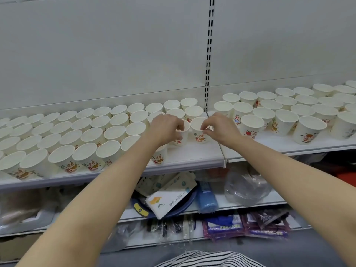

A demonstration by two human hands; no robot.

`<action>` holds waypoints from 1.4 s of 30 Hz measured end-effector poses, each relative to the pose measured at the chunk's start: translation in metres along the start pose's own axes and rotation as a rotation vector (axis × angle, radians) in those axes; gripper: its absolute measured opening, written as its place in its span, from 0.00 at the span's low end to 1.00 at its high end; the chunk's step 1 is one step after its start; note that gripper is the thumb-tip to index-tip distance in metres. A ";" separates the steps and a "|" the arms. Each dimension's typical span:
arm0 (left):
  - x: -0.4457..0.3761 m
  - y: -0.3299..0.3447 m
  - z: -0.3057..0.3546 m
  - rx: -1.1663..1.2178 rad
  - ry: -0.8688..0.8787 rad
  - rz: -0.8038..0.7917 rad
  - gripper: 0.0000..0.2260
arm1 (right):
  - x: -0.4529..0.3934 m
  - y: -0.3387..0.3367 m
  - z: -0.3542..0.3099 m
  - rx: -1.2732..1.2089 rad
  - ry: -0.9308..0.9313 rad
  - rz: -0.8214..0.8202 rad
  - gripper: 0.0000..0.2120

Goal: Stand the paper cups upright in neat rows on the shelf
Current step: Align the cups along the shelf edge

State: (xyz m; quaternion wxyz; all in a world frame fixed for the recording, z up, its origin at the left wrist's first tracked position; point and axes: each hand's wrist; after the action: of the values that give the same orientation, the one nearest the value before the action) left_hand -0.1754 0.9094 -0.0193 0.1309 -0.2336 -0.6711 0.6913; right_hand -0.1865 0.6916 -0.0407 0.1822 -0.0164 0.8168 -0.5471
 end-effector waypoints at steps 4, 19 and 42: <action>-0.002 0.001 -0.003 -0.063 -0.003 -0.015 0.05 | 0.000 0.007 0.001 -0.027 0.037 0.016 0.07; 0.002 -0.003 -0.005 -0.076 -0.011 0.084 0.05 | -0.001 0.006 -0.013 -0.053 0.076 0.046 0.05; -0.062 0.009 0.181 0.199 0.114 0.179 0.15 | 0.124 -0.073 0.111 0.001 0.141 0.229 0.04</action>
State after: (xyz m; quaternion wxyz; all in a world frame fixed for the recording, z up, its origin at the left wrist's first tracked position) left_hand -0.2117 0.7218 -0.0205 0.1293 -0.3172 -0.5674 0.7488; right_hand -0.2799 0.5355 -0.0474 0.1857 0.1156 0.8238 -0.5229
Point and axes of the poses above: each hand's wrist, its own x-axis away from the middle knuckle, its own y-axis out of the palm, z = x × y, and after that the axes turned 5 degrees about y, right-handed
